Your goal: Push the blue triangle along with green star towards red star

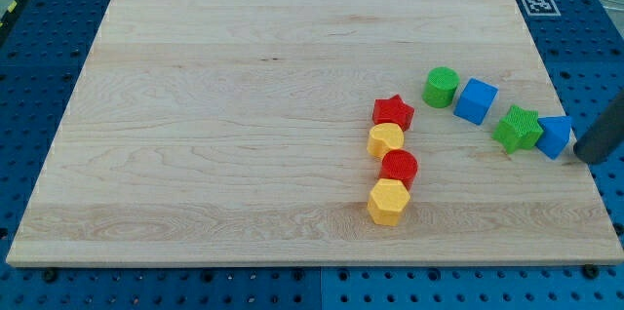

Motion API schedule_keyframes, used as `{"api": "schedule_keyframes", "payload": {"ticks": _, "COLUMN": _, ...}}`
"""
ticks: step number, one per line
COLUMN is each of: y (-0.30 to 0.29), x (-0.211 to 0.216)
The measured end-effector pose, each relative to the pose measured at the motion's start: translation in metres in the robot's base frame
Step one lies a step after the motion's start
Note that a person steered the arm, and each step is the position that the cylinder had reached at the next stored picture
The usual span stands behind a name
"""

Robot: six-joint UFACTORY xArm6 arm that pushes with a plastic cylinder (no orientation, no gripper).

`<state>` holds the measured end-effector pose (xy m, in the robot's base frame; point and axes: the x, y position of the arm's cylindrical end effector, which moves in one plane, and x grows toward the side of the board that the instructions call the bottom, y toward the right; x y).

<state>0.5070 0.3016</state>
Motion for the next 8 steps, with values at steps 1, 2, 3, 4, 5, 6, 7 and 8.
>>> {"api": "schedule_keyframes", "payload": {"ticks": 1, "y": 0.001, "x": -0.010}}
{"api": "schedule_keyframes", "payload": {"ticks": 2, "y": -0.006, "x": -0.020}}
{"api": "schedule_keyframes", "payload": {"ticks": 3, "y": -0.033, "x": -0.020}}
{"api": "schedule_keyframes", "payload": {"ticks": 4, "y": -0.037, "x": -0.020}}
{"api": "schedule_keyframes", "payload": {"ticks": 5, "y": -0.036, "x": 0.000}}
{"api": "schedule_keyframes", "payload": {"ticks": 6, "y": -0.037, "x": 0.006}}
{"api": "schedule_keyframes", "payload": {"ticks": 7, "y": -0.044, "x": 0.004}}
{"api": "schedule_keyframes", "payload": {"ticks": 8, "y": -0.030, "x": -0.004}}
